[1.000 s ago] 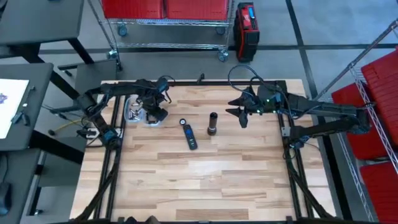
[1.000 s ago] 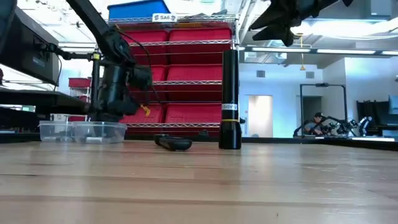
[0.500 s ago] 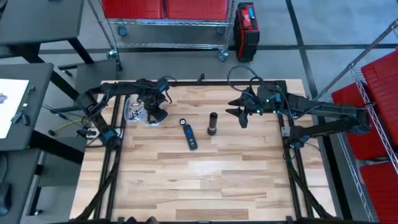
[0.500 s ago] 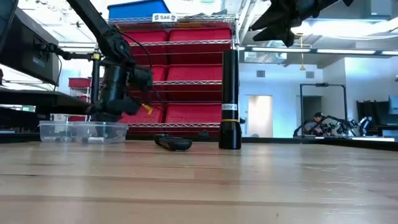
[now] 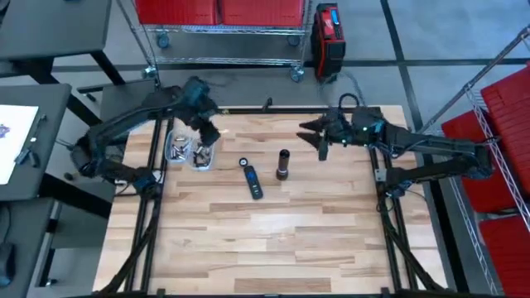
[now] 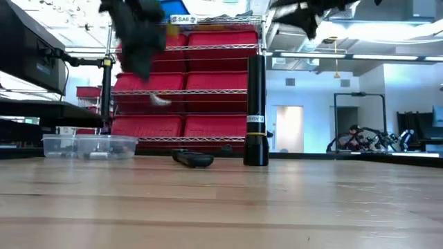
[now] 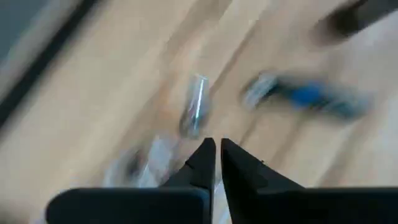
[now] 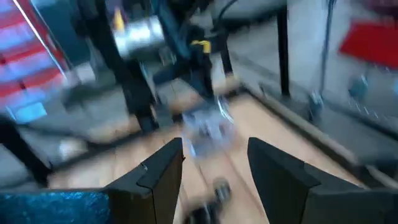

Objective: Insert battery
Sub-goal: Insert the silver battery into the flashlight's battery compartment

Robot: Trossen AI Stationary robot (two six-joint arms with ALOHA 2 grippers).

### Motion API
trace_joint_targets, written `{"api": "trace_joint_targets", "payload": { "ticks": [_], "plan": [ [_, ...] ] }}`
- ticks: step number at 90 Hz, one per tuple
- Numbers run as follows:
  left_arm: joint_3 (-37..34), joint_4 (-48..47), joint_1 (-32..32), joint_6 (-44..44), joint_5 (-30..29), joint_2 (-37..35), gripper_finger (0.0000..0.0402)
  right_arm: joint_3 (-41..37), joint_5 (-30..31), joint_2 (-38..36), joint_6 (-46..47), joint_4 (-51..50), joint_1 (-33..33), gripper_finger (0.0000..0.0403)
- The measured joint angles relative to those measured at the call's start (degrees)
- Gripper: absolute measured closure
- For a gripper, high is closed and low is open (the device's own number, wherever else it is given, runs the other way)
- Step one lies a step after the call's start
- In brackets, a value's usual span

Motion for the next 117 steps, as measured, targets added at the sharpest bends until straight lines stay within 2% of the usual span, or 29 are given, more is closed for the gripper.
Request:
{"api": "trace_joint_targets", "payload": {
  "ticks": [11, 16, 22, 37, 52, 63, 72, 79, 93, 117],
  "plan": [
    [2.7, 13.0, -3.1, -2.0, 8.9, -3.8, 0.0397, 0.0, -0.1, 3.4, 0.2, 15.1, 0.2, 0.0232],
    [3.6, 18.9, -5.0, -4.1, 9.6, -4.5, 0.0398, 0.6, -0.5, 5.5, 0.2, 19.1, 0.6, 0.0232],
    [4.9, 22.0, -6.4, -5.6, 9.8, -4.6, 0.0398, 2.1, -0.6, 7.4, 0.3, 18.7, 0.8, 0.0232],
    [5.9, 22.1, -7.3, -7.7, 9.2, -4.5, 0.0400, 5.0, -2.0, 7.8, -2.5, 10.7, 0.8, 0.0232],
    [5.9, 20.5, -7.2, -8.2, 9.1, -4.3, 0.0401, 7.4, -1.2, 4.3, -8.0, -3.4, -0.7, 0.0232],
    [5.9, 20.1, -7.2, -9.3, 9.1, -4.0, 0.0401, 10.8, 2.3, 2.3, -12.5, -16.2, -5.4, 0.0232],
    [5.9, 20.1, -7.2, -10.3, 8.7, -3.6, 0.0401, 12.4, 2.9, 3.4, -17.0, -25.3, -12.0, 0.0232],
    [5.9, 20.3, -7.2, -10.4, 8.0, -3.2, 0.0401, 12.4, -0.3, 5.7, -19.5, -28.7, -16.9, 0.0232],
    [6.0, 20.2, -7.2, -12.4, 7.1, -2.9, 0.0401, 12.4, -9.9, 12.7, -23.5, -29.2, -24.8, 0.0232],
    [6.0, 18.9, -7.2, -16.9, 6.8, -2.8, 0.0401, 12.5, -19.2, 26.9, -39.5, -25.0, -30.9, 0.0233]
  ]
}}
